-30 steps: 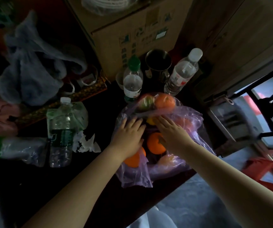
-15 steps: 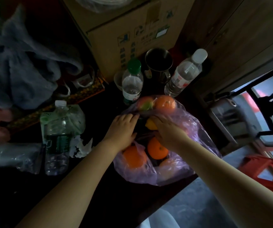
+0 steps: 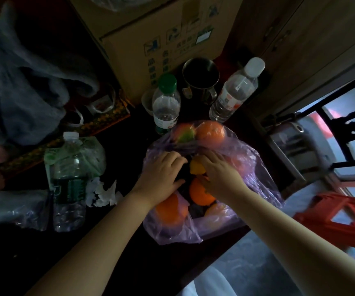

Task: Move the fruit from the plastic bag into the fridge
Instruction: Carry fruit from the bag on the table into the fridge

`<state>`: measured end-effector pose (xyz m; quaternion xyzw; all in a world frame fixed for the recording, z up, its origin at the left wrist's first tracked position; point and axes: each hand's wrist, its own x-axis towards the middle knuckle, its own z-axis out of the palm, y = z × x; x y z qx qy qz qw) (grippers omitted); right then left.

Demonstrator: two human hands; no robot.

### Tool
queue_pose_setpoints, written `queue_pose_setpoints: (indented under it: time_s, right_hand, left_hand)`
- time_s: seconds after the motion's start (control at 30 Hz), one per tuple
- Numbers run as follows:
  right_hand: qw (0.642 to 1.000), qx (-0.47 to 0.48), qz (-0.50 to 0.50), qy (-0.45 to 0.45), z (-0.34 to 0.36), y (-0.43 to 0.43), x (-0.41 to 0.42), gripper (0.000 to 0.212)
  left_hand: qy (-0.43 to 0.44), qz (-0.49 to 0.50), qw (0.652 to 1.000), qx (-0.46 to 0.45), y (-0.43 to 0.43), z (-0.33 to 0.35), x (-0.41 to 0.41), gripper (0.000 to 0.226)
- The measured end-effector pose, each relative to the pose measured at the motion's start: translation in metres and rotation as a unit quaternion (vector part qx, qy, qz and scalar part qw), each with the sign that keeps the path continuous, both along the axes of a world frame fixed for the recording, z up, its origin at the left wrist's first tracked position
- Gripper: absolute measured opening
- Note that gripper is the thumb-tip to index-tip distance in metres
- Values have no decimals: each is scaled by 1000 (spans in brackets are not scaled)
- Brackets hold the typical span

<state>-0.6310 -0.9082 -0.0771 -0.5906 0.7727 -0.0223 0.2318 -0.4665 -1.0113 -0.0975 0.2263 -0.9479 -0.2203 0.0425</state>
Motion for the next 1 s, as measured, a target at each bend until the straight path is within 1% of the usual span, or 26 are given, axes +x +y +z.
queue_pose_setpoints:
  time_s: [0.07,0.17,0.23,0.3,0.43,0.57,0.67,0.8,1.0]
  right_hand:
    - [999,-4,-30,-14,-1,1,3,58]
    - [994,-26,-91,-52,-4,-2,10,49]
    - [991,-23,-116,-70,-6,-6,15,49]
    - [990,-17,-121,-69,-9,-8,18,51]
    - [989,-25,-126,-68,-13,-9,22,47]
    - [988,-28,-130,-76,-13,-7,23,53]
    - [987,-32,-136,-74,-9,-4,22,56]
    - [987,-62,-131,-63,8,6,22,60]
    - [977,-171,-114,-54,51,46,20,59]
  left_hand:
    - [-30,11,999,9,0,-3,-3,54]
    - [-61,18,998,14,-1,-4,-8,60]
    - [-75,20,997,15,-2,-4,-10,62]
    - [-91,24,995,17,-4,-6,-11,66]
    - [-108,22,994,25,-9,-7,-14,70]
    - [-120,4,993,18,-9,-6,-13,72]
    - [-110,3,994,24,-8,-3,-10,72]
    - [-69,4,997,24,-4,11,-5,73]
    - [23,-15,999,24,18,57,-4,74]
